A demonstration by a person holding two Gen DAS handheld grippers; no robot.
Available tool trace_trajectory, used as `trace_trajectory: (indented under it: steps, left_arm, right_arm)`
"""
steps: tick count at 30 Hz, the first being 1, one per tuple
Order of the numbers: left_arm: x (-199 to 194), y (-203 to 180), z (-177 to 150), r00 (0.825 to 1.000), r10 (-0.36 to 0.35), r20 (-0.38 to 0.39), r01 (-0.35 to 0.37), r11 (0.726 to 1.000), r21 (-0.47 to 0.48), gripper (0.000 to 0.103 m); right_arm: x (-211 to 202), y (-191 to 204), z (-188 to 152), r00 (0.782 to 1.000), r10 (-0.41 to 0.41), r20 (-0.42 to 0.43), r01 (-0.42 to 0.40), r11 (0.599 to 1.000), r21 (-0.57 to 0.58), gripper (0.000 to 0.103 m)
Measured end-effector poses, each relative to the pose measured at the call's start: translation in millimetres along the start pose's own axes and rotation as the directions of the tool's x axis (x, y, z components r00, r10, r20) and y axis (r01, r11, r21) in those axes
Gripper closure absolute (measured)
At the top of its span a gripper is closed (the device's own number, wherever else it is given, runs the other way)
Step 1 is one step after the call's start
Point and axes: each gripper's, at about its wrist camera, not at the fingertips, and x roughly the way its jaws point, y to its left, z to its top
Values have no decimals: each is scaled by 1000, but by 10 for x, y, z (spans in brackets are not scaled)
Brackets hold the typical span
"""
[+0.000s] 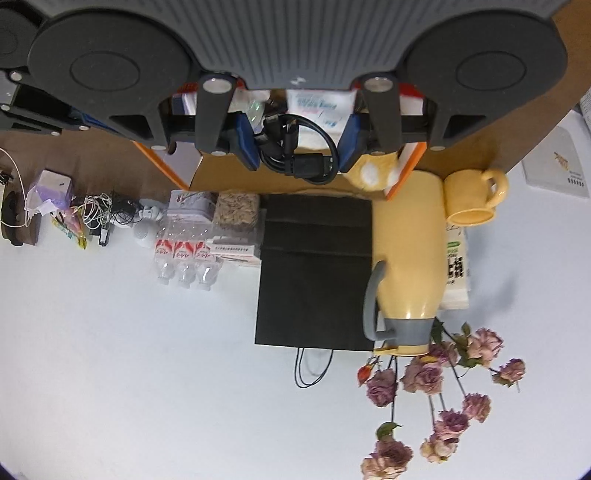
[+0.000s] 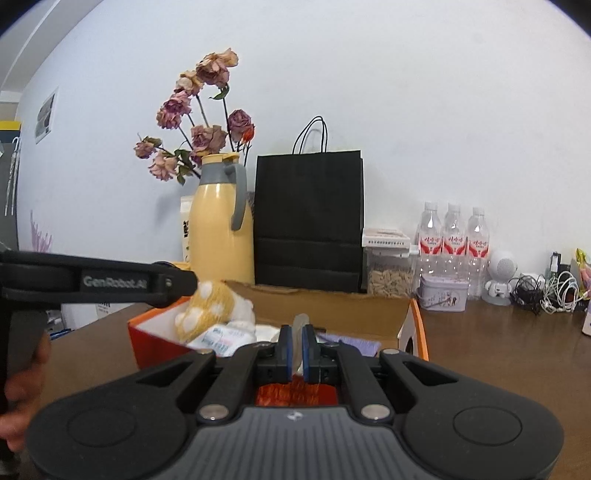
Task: Organize objects
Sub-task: 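Carry the cable and small cap into the box and open both grippers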
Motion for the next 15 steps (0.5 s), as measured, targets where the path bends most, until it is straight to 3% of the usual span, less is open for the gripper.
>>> trace_trajectory:
  steps: [15]
  left_arm:
    - [772,-58,132,999,24,-25,-25,999,-33,56]
  right_arm:
    - [713,-213,320,999,-52,7,52,999,9,99]
